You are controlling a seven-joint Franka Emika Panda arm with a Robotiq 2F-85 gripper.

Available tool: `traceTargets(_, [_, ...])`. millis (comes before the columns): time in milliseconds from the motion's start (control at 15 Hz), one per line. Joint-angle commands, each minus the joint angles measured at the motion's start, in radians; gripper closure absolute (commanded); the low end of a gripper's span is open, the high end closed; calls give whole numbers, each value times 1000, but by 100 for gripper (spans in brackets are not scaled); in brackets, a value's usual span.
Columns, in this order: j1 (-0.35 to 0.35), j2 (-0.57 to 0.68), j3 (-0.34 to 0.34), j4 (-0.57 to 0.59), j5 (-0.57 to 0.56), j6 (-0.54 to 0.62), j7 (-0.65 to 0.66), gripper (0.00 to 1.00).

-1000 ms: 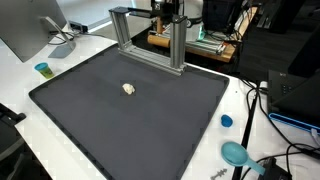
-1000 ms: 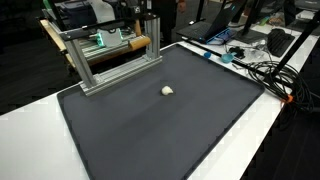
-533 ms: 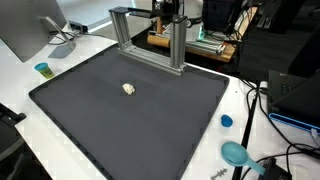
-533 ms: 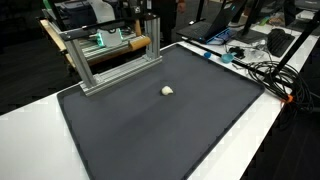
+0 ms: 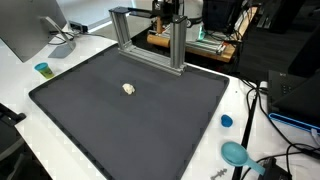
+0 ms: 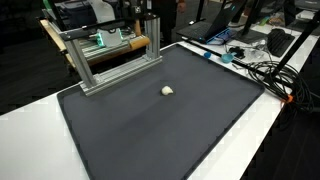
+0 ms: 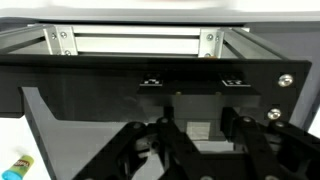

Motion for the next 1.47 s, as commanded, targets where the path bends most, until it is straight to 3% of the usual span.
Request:
traceTargets(0, [0,-4,-1,14,23,-27,35,78])
traceTargets(267, [-42,42,12,62,6,47,133,78])
traceTargets(733, [-113,345,71,306,-76,171,249,78])
traceTargets(1000, [-95,499,128,448,-159,127,355,78])
traceTargets(1200, [-11,477,112,490,-70,1,269,78])
traceTargets(1267, [-29,500,97,442,-113,92,307,53])
traceTargets(1400, [1,496,103,471,-101,35,302,53])
